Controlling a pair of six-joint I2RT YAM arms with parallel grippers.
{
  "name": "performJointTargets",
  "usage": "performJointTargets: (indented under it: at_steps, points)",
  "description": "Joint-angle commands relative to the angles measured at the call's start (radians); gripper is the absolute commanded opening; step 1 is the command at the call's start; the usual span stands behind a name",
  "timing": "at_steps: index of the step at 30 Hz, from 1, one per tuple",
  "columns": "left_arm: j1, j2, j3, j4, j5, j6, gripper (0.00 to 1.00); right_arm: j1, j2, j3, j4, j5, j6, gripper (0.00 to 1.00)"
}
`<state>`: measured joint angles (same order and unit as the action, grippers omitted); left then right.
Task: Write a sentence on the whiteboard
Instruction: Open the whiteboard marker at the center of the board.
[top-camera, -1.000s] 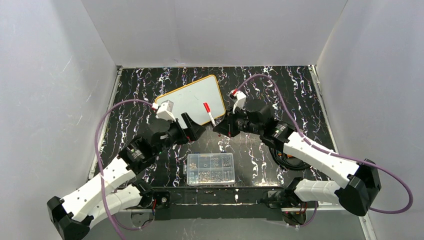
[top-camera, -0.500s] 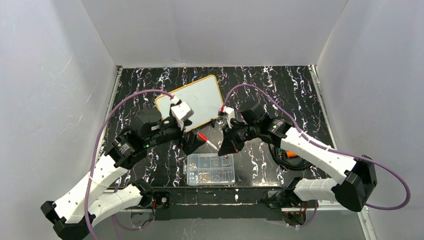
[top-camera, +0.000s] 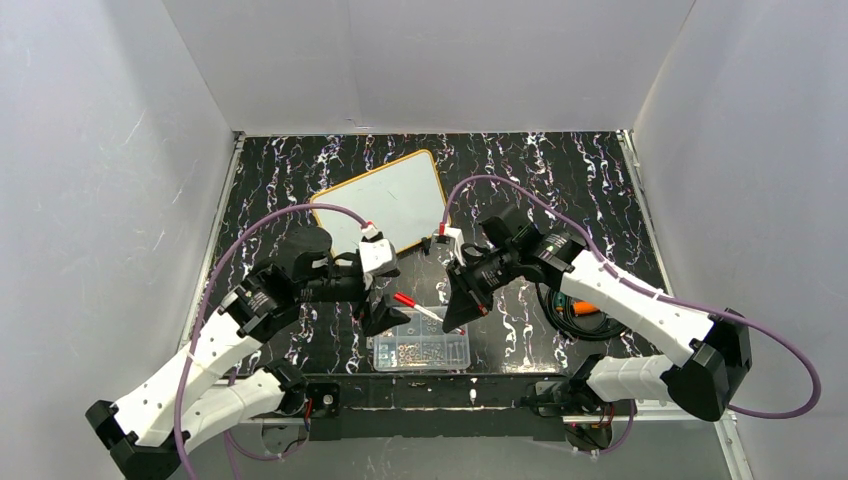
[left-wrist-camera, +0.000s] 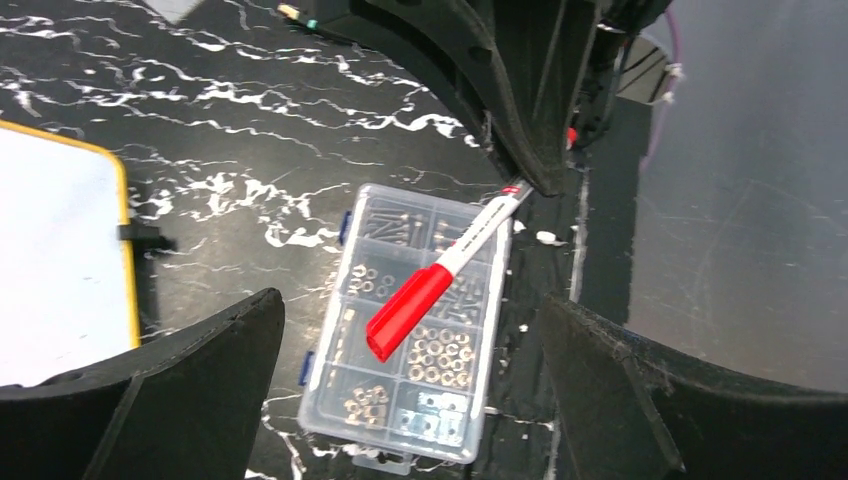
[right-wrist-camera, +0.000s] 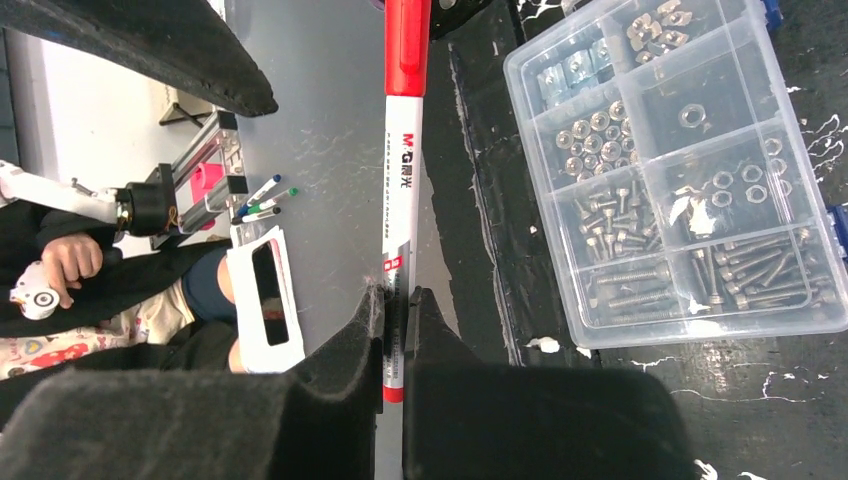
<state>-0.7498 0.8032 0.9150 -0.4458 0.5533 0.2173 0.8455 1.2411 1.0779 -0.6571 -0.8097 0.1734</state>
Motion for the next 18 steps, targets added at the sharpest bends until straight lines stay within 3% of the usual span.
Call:
performJointTargets:
  at_steps: [1, 7, 13, 18]
  points:
    - [0.002, 0.021, -0.008, 0.047, 0.134, -0.12, 0.96, 0.001, -0.015, 0.066, -0.06, -0.047, -0.06, 0.01]
    - [0.037, 0.08, 0.003, 0.104, 0.319, -0.299, 0.9, 0.001, -0.031, 0.081, -0.083, -0.066, -0.102, 0.01]
    - [0.195, 0.115, -0.016, 0.181, 0.545, -0.429, 0.72, 0.001, -0.049, 0.116, -0.133, -0.077, -0.148, 0.01]
    - [0.214, 0.154, -0.004, 0.137, 0.622, -0.432, 0.64, 0.001, -0.058, 0.127, -0.135, -0.092, -0.16, 0.01]
